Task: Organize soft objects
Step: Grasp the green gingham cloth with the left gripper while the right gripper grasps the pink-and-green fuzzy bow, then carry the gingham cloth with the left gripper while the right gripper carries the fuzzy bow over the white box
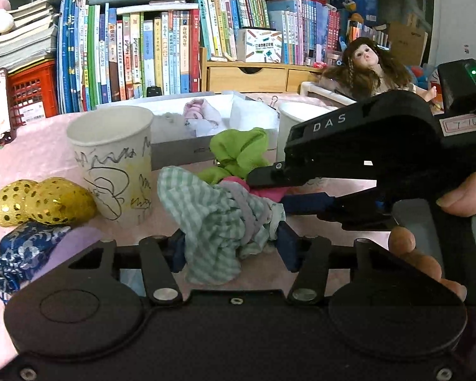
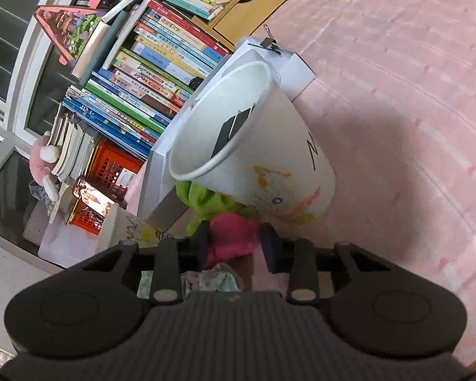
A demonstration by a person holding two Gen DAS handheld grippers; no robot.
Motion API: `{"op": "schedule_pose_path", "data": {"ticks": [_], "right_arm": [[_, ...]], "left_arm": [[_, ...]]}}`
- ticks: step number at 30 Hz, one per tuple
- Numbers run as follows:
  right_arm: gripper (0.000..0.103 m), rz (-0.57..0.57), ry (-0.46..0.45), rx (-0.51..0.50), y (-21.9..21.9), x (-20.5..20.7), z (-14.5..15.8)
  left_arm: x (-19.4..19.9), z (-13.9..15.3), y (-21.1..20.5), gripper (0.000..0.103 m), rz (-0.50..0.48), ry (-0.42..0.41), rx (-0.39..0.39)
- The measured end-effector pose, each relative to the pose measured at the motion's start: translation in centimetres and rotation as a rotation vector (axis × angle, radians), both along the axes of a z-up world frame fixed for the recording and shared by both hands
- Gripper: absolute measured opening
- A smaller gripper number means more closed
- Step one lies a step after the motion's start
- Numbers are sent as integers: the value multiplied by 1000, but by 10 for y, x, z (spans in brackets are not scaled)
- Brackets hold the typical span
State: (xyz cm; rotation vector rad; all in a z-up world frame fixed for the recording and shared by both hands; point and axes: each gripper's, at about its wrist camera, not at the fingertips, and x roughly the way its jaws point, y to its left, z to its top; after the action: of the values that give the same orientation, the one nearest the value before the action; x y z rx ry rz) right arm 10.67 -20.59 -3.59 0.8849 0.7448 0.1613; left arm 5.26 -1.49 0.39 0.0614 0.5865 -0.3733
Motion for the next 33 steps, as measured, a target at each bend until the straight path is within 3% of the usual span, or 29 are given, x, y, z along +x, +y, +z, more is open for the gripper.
{"op": "schedule_pose_path", "data": {"ticks": [24,33], "right_arm": [[35,41,-210,-93,4,-31,51],[35,21,-306,-103,-10,-37,79]], "left_arm": [[-41,69,10,50,5,-147,-56],[-29,108,18,50,42,-214,-70]]}}
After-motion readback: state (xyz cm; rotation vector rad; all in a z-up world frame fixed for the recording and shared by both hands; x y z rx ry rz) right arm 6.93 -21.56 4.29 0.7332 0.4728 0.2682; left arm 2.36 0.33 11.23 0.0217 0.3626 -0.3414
